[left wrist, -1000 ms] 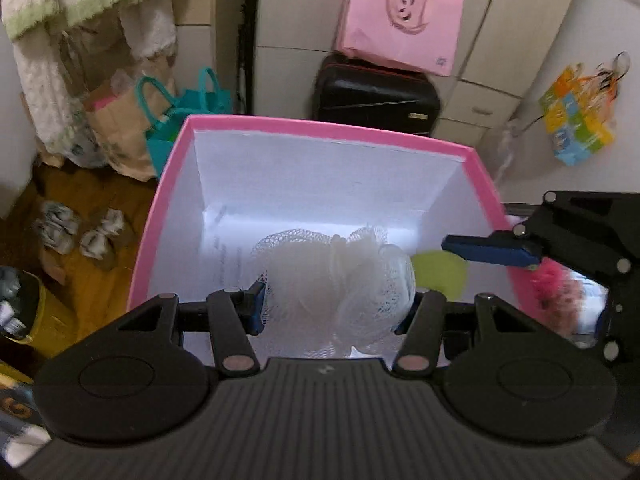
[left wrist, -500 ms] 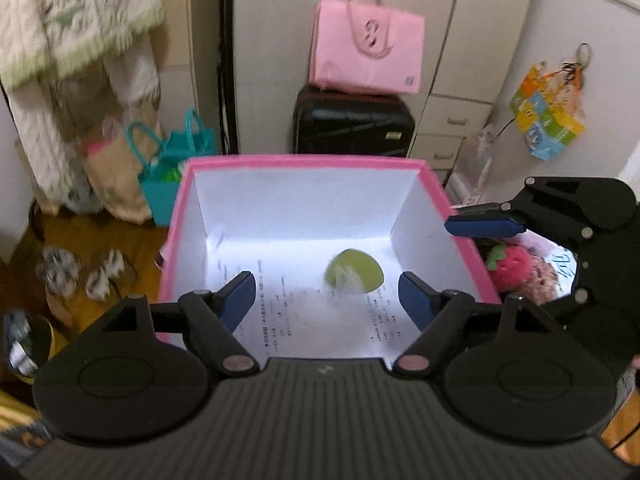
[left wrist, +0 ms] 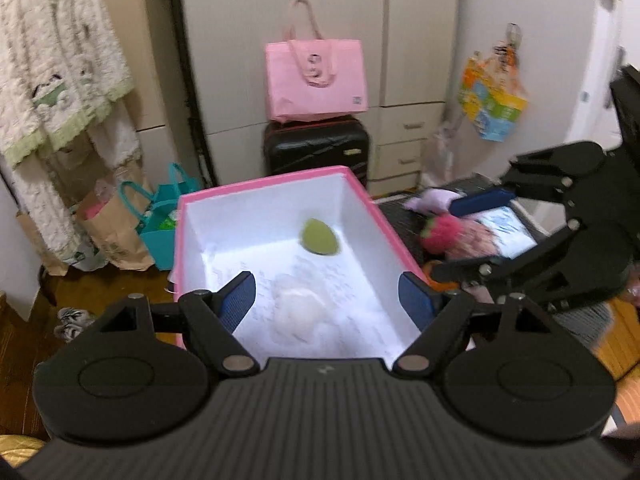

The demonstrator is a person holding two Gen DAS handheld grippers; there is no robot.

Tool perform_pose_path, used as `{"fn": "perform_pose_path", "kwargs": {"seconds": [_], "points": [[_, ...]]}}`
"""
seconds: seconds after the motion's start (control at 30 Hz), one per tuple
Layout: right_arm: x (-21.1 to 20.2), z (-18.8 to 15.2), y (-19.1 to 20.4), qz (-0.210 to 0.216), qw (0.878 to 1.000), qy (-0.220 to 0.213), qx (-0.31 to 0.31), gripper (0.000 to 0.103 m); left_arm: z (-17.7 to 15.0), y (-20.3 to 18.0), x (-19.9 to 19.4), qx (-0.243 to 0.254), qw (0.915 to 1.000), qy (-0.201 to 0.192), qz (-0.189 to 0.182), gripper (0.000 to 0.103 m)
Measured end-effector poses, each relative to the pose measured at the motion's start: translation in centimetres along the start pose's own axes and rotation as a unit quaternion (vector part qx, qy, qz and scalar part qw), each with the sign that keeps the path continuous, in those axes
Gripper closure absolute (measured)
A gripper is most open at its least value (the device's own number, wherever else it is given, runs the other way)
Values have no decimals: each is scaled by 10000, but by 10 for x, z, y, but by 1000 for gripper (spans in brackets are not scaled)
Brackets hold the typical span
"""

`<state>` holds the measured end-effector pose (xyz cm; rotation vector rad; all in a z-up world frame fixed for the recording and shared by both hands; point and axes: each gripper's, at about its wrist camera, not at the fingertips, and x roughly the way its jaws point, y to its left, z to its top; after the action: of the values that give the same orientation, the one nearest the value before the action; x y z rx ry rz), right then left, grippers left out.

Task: Organize soft objects
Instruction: 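Open both tools to drop the pouf and sponge into the box, then grasp the white plush toy with the left tool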

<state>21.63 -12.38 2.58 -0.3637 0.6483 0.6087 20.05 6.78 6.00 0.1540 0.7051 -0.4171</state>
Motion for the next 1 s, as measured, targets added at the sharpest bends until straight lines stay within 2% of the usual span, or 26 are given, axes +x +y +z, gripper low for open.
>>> {"fn": "perform_pose_path", "kwargs": {"seconds": [0.17,0.5,0.67,0.9,1.0], "points": [[-36,-16,5,42,9998,-195,53,39,-11,-28,-21,241,9992,-3,-326,24],[-95,-66,5,93,9985,-498,184,39,-30,-81,-43,644,9966,-10,-514,18],[-111,-99,-1,62,9976,-613,322,39,-38,-108,-39,878,9945,16,-567,18],[-115,-140,-14,-42,9955,-603,731,38,-44,-140,-20,921,9917,49,-896,18],[-114,-159,-19,-108,9935,-701,886,33,-46,-149,-7,933,9910,3,-963,18]]}}
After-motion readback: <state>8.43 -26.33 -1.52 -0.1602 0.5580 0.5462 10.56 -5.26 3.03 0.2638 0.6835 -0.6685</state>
